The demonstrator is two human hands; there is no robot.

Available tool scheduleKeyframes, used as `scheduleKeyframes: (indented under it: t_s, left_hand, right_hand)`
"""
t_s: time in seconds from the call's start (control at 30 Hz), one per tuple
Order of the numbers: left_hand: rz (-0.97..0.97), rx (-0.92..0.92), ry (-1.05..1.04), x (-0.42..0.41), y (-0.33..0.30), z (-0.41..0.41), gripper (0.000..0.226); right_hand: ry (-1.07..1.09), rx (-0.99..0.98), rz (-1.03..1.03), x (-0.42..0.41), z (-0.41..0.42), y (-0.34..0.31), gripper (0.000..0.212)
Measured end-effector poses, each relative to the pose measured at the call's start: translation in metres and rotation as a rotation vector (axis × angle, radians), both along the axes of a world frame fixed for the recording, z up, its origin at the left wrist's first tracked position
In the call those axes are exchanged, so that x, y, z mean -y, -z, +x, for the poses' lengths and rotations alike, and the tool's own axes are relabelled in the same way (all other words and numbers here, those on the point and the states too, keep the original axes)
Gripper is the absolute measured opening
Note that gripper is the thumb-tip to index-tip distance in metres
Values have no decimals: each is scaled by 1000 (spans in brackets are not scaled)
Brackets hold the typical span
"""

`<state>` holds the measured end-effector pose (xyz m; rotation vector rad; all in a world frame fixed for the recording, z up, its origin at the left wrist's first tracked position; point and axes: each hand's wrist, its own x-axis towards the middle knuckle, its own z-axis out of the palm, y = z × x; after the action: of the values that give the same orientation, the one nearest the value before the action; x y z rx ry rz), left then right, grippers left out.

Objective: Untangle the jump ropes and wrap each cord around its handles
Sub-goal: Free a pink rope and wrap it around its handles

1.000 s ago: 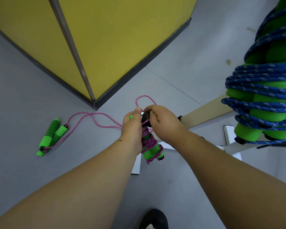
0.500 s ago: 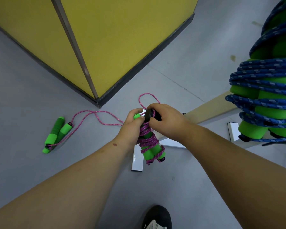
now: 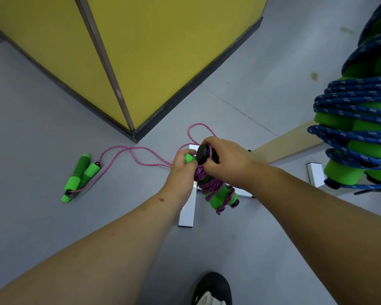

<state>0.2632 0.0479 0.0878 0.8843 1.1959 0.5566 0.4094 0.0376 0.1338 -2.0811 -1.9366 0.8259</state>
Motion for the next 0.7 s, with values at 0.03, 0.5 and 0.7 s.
scheduleKeyframes:
  t_s: [0.03,0.5,0.7]
  left_hand:
    - [25,-18,22,0,-1,-1,24]
    - [-87,2,54,18,-1,23,38]
    - [-228,100,22,23,-4,35,41]
  right_hand:
    - [-8,21,-1,1,0,-1,23]
    - [-114,639,-120,8,0,-28,52]
    - [-112,831,-139,23,-2,-36,50]
